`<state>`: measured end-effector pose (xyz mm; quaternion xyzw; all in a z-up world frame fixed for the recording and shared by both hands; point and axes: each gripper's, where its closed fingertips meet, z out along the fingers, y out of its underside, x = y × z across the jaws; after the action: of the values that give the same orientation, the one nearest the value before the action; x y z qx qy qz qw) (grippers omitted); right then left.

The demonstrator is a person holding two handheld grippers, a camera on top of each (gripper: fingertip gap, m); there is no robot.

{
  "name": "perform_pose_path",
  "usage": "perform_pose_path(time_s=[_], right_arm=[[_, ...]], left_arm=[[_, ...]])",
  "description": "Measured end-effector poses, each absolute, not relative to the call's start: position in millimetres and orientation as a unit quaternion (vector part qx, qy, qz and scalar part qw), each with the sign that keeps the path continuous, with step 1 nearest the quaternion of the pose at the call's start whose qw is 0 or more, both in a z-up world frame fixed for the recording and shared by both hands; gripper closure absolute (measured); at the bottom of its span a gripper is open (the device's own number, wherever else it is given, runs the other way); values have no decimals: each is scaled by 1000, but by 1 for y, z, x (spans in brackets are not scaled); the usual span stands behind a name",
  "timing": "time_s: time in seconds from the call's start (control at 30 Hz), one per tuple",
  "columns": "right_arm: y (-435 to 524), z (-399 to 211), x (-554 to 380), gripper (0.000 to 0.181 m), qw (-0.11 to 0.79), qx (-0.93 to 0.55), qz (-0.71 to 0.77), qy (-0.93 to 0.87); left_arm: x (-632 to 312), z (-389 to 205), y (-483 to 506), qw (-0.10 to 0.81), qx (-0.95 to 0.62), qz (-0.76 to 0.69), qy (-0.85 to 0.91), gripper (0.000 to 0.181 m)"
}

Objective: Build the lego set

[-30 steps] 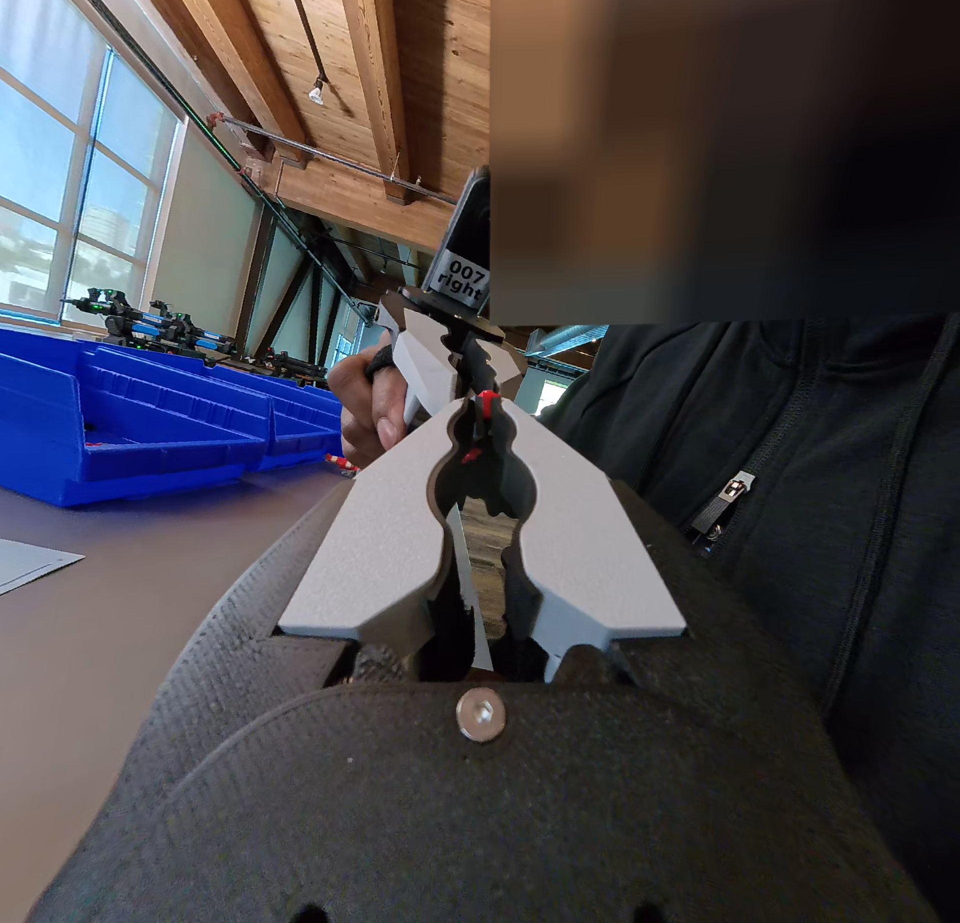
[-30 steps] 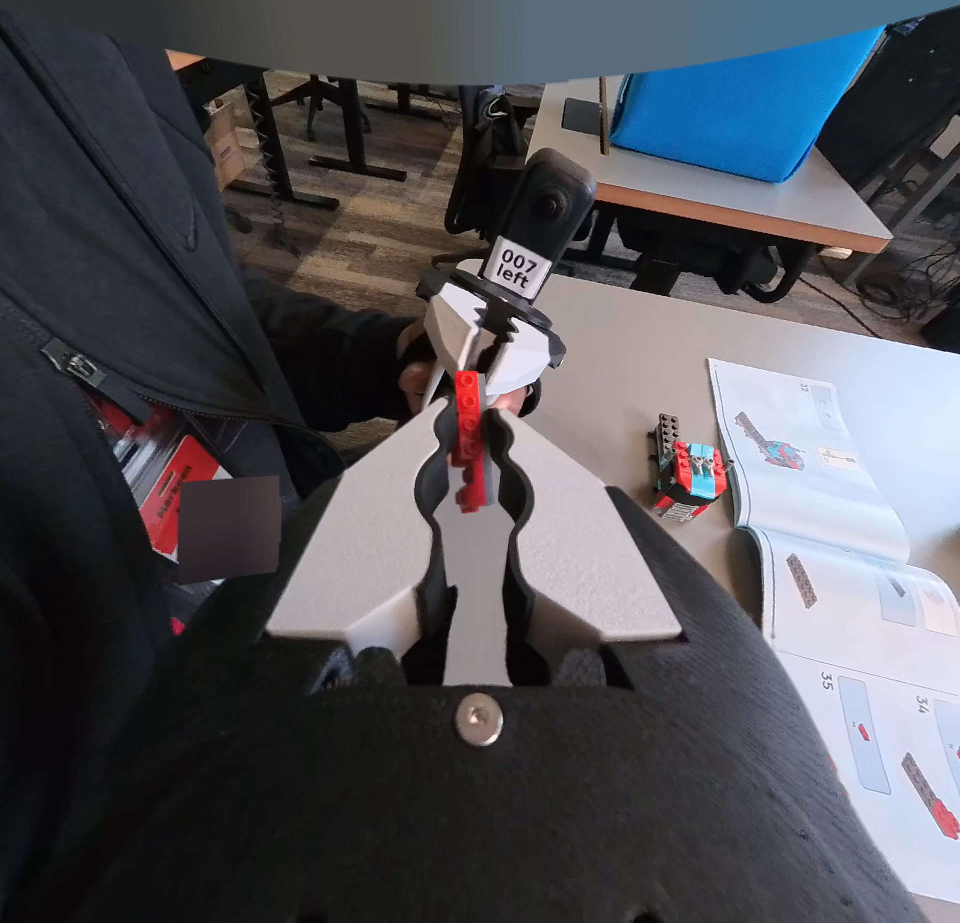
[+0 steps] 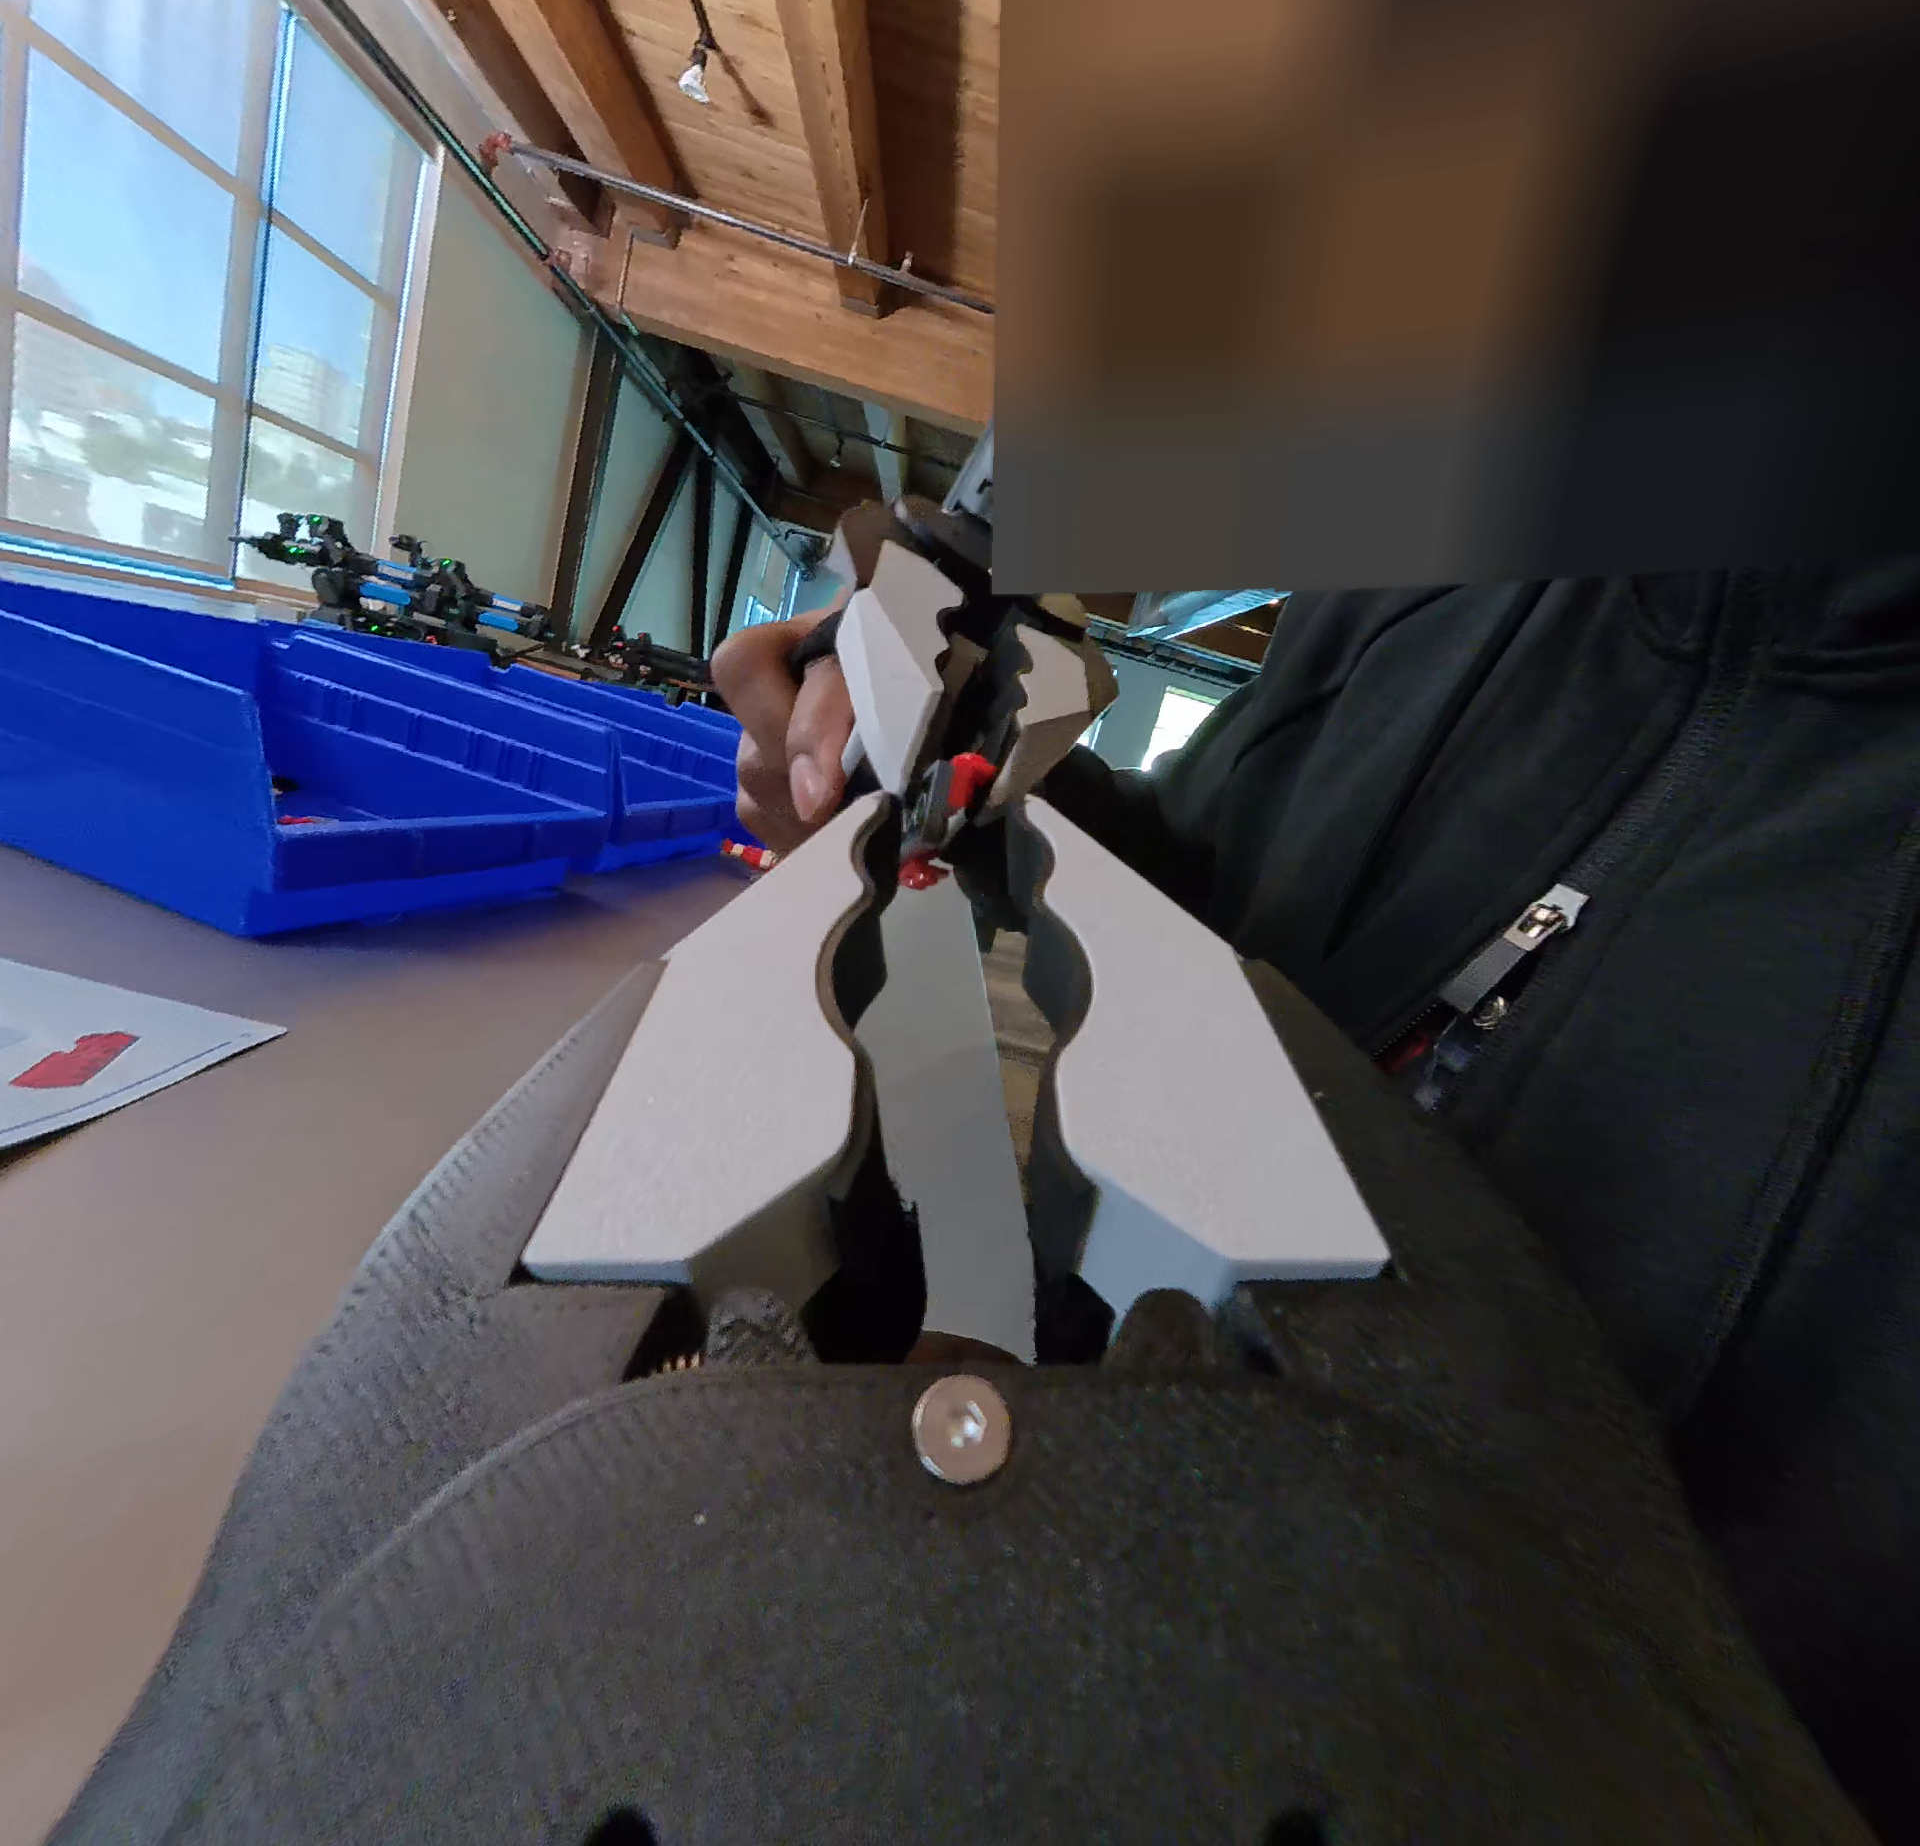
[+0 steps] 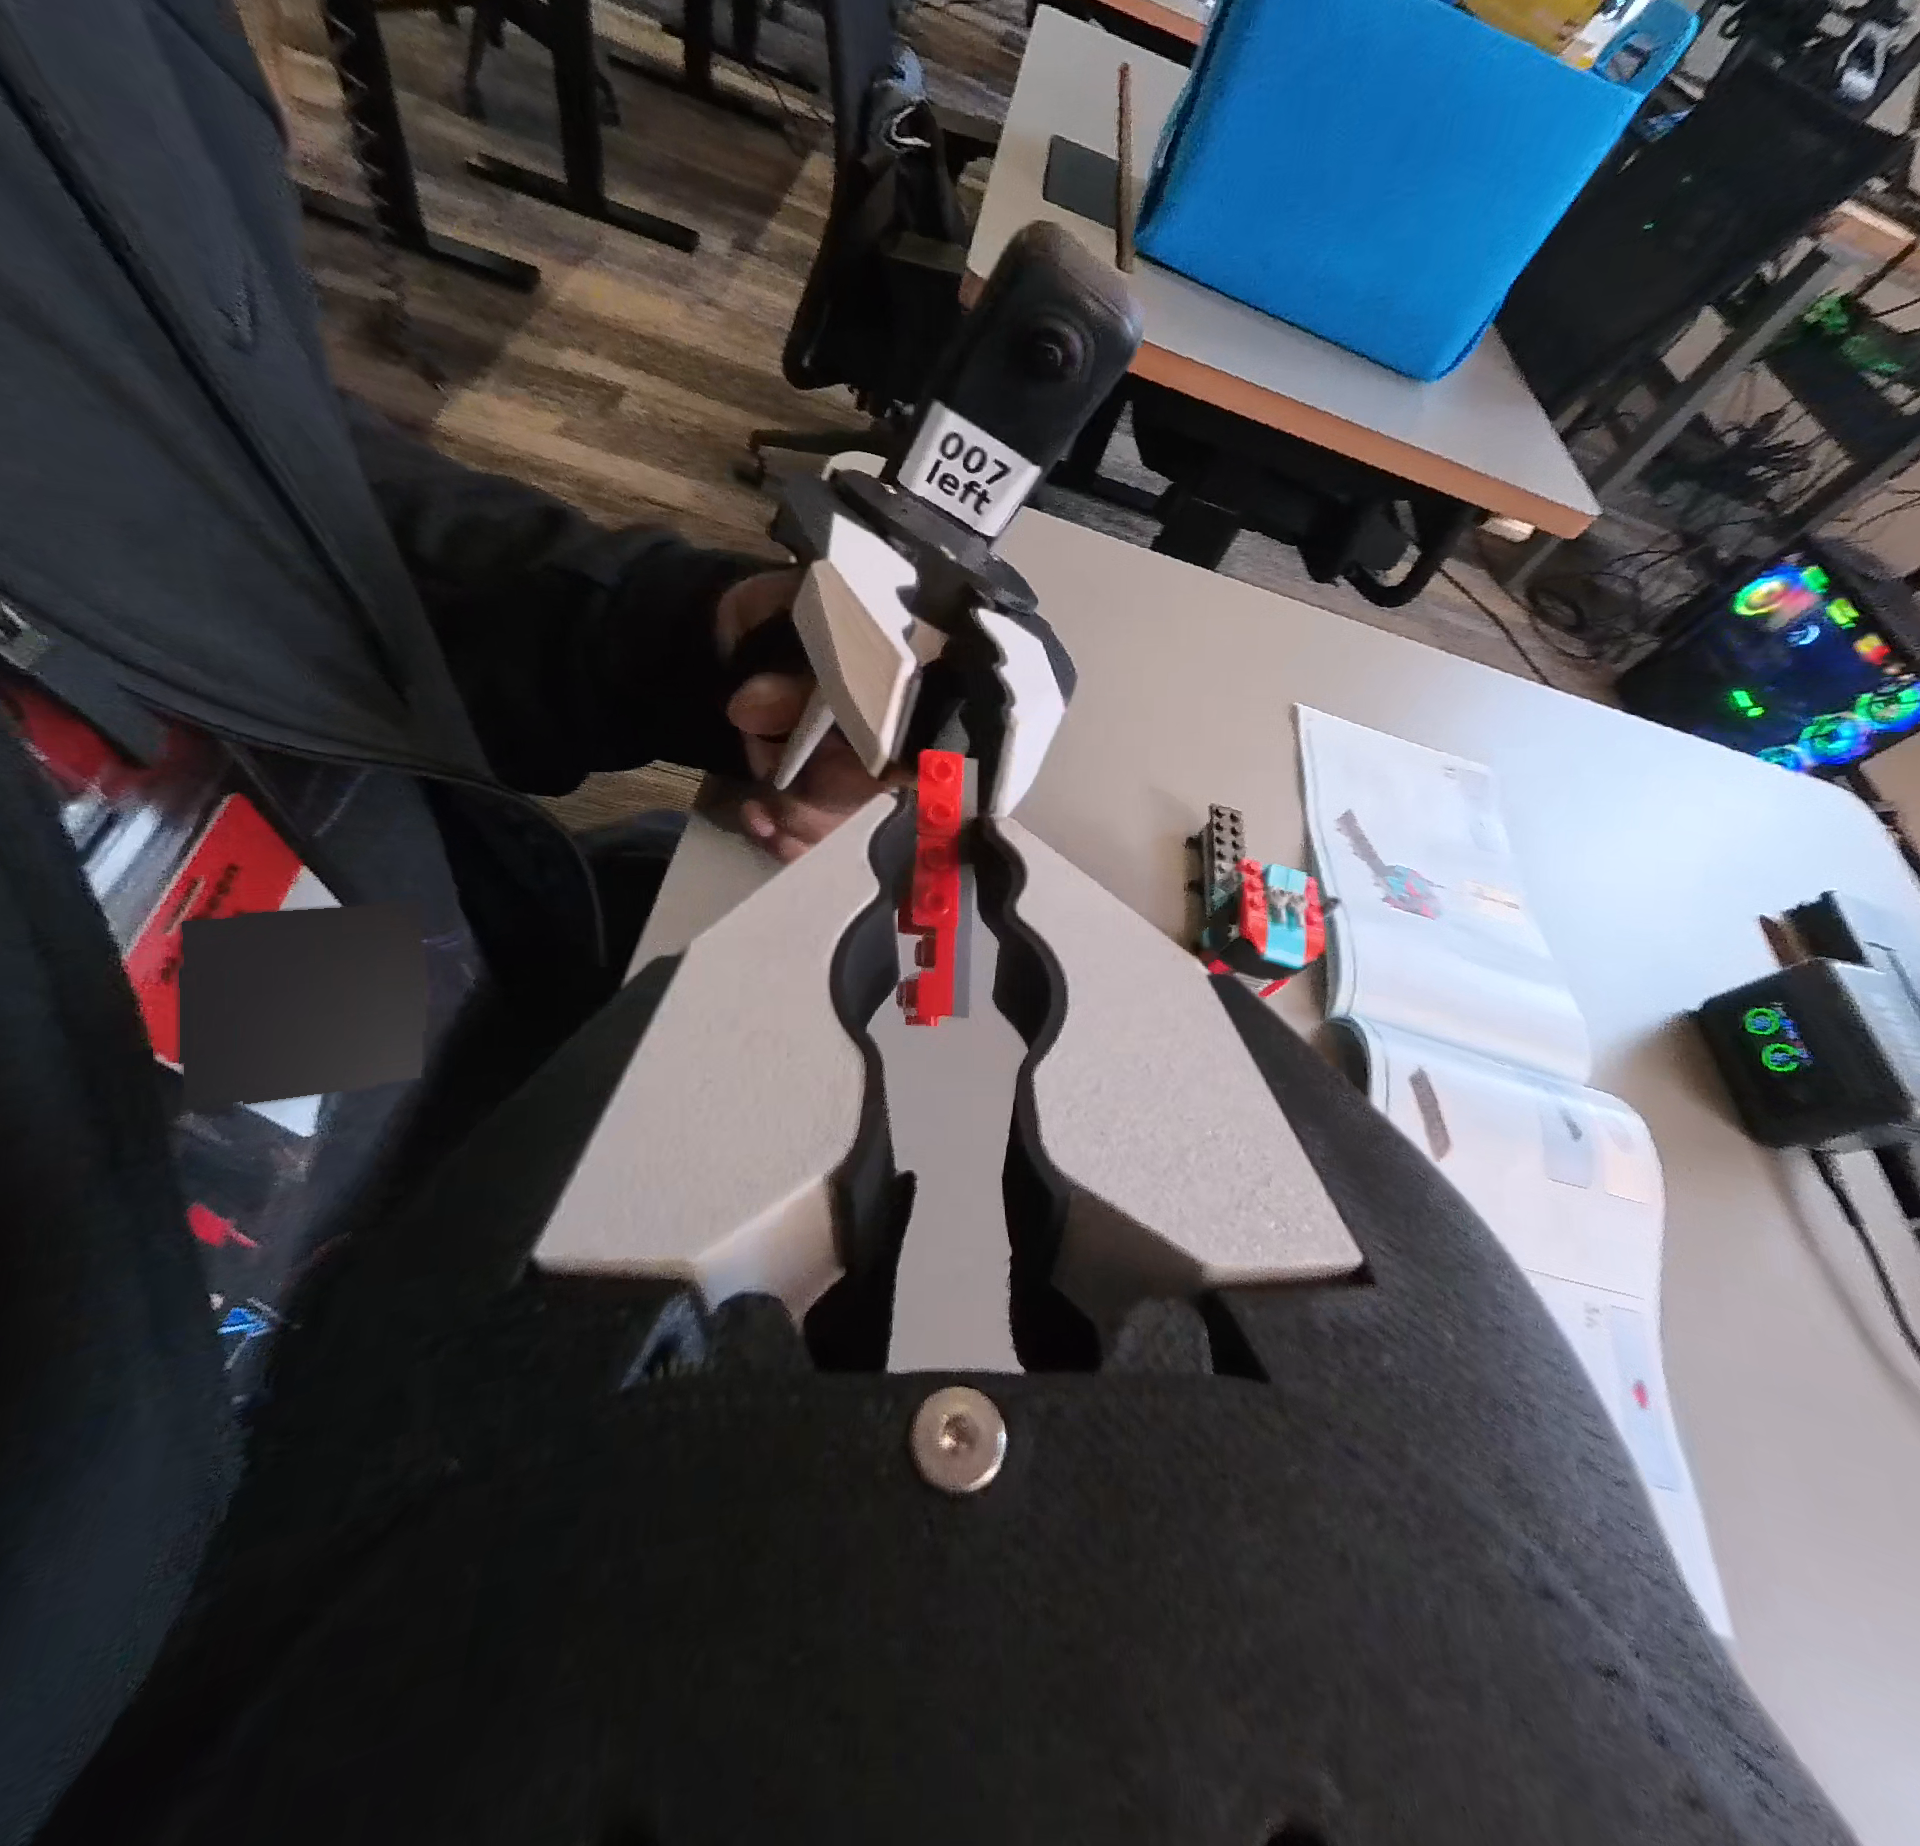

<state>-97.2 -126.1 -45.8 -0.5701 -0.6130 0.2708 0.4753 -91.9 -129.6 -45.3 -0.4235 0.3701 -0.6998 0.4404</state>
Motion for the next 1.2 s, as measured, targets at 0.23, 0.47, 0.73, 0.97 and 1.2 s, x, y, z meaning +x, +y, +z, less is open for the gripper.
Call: perform_pose_path(time_s=[0.23,0.47,0.73,0.97,1.2], right_arm=[[-128,-44,-100,171,493,-553,248,-624],[-129,-43,-101,173,498,-552,252,-620],[-127,-46,-99,160,486,-571,273,-602],[-134,-46,-100,160,444,-590,333,-587],[-135,-50,-100,171,414,-605,354,-581]], left_arm=[[-91,-46,-130,449,-424,-691,375,172],[-92,-45,-130,462,-418,-683,380,176],[-90,-47,-130,478,-418,-668,389,176],[-88,-52,-131,502,-420,-633,414,176],[-88,-54,-133,529,-410,-600,438,176]])
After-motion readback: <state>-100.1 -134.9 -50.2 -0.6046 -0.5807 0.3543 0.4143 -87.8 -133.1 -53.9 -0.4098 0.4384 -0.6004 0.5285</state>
